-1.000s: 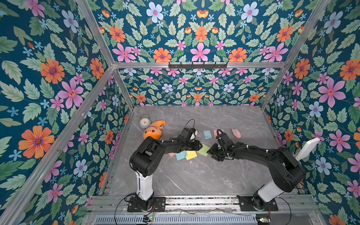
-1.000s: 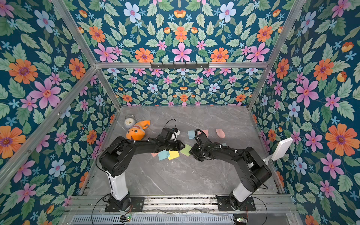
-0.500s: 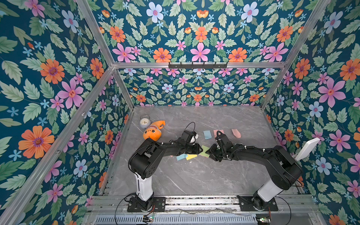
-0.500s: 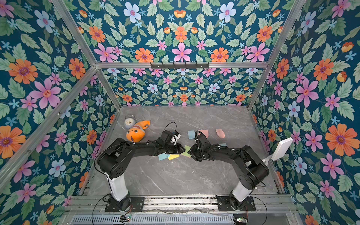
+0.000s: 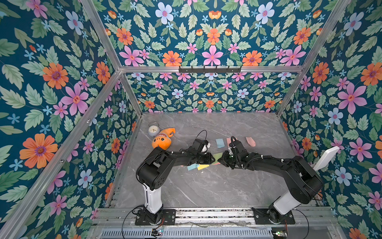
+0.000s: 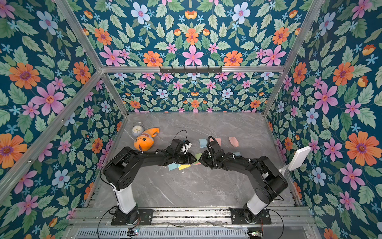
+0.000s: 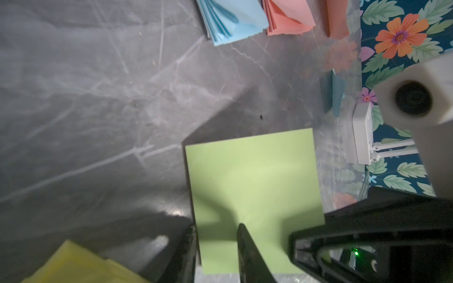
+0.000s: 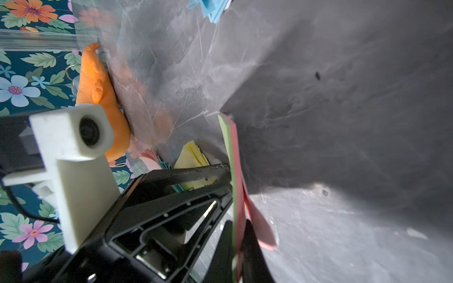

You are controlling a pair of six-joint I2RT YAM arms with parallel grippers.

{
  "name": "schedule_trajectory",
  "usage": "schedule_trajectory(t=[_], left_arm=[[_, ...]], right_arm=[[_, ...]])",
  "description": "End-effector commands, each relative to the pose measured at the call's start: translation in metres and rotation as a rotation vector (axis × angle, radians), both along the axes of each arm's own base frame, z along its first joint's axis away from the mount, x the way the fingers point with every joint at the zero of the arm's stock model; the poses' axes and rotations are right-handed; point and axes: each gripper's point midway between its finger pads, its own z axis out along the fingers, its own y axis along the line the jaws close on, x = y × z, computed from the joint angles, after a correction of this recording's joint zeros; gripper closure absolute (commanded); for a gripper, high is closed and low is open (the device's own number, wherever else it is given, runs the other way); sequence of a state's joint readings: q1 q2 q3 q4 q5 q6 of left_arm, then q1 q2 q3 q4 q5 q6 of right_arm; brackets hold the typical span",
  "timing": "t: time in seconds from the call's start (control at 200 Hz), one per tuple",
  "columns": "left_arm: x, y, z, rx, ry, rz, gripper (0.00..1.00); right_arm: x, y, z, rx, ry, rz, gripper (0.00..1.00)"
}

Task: Tear off pages from different memo pads
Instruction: Pick up the memo pad from the center of the board.

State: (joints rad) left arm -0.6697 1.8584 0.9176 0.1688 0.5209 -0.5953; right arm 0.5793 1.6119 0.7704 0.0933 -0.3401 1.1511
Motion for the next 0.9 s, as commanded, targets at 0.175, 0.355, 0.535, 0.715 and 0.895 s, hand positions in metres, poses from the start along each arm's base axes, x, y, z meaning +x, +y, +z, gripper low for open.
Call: schedule_trajectory(t=[0.175,0.355,0.535,0.715,0.895], left_arm=[[0.018,0.019,0.077,-0.224,-0.097,0.042,0.56],[0.025,0.031,0.142,-0.545,-0.235,0.089,0.40],[0.018,0.030,0.174,-0.763,-0.238,0.089,0.29],[0.006,0.023,0.184,-0.801,-0.240,0.034,0.30],[0.000,0.018,0.180,-0.784,-0.211,-0.009,0.44]], right_arm=[[-0.004,-0.011,0.038,0.056,-0.087,0.071,0.98],[-0.014,-0.014,0.092,0.175,-0.197,0.165,1.00],[-0.030,-0.005,0.136,0.294,-0.266,0.260,1.00],[-0.038,-0.002,0.145,0.332,-0.263,0.291,1.00],[-0.041,0.000,0.154,0.364,-0.280,0.308,1.00]])
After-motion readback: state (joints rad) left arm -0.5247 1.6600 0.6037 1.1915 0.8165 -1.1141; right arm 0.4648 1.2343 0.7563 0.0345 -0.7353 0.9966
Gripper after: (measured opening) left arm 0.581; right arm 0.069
